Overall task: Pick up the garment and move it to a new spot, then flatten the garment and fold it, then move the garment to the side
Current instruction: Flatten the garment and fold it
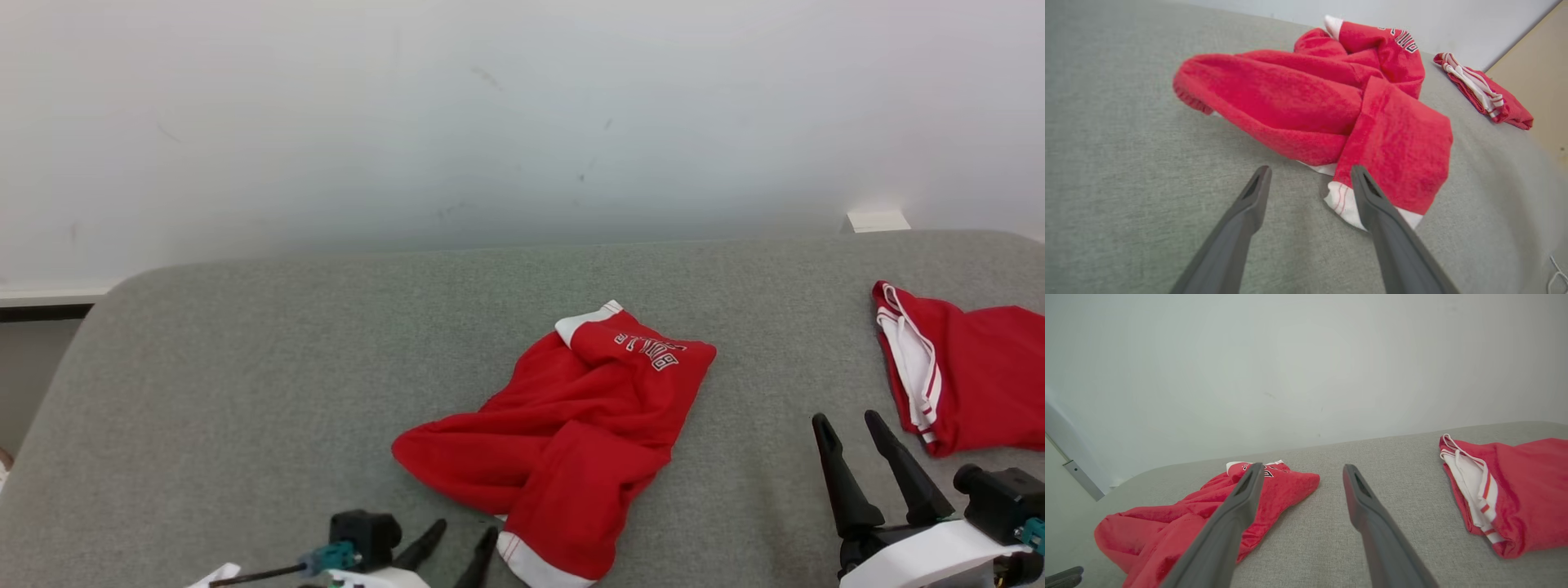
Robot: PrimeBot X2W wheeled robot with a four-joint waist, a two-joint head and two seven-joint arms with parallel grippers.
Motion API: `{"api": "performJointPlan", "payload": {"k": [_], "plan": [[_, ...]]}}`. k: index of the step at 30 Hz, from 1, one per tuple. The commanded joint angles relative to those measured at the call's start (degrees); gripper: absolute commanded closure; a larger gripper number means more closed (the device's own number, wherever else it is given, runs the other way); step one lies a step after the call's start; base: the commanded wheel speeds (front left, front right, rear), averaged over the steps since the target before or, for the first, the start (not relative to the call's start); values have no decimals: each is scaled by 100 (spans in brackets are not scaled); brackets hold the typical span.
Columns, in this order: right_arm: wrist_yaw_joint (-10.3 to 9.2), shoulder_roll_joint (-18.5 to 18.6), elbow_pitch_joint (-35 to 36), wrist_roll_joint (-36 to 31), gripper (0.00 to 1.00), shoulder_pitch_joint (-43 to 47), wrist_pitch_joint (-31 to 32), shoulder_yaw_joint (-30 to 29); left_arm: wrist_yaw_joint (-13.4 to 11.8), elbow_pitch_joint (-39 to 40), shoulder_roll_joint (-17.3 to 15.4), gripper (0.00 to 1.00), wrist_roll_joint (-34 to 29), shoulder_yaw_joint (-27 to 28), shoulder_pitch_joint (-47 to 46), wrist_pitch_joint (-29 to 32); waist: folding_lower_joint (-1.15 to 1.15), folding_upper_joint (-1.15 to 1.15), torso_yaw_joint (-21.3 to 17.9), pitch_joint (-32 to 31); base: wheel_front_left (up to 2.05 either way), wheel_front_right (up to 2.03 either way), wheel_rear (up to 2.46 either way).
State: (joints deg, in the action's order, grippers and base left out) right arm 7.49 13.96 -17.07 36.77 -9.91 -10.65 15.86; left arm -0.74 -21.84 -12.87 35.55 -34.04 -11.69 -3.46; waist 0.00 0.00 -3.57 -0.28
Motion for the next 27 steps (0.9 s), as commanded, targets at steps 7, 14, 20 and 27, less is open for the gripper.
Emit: {"api": "performJointPlan", "payload": {"k": [7,14,20,27], "plan": [[-2,-33,27,-58,0,42,22,-106,101,80,56,0,222,-169,15,536,0,0,-344,162,0,0,0],[-2,-35,-28,-27,0,-12,15,-105,172,-376,139,0,373,-138,-99,606,0,0,-597,266,0,0,0],[-2,-34,-92,-12,0,-33,3,-106,261,-709,239,59,519,-61,-132,469,0,0,-662,276,0,0,0],[-2,-7,-139,-30,0,-36,-9,-98,355,-758,288,100,534,-45,-216,261,0,0,-627,210,0,0,0]]}}
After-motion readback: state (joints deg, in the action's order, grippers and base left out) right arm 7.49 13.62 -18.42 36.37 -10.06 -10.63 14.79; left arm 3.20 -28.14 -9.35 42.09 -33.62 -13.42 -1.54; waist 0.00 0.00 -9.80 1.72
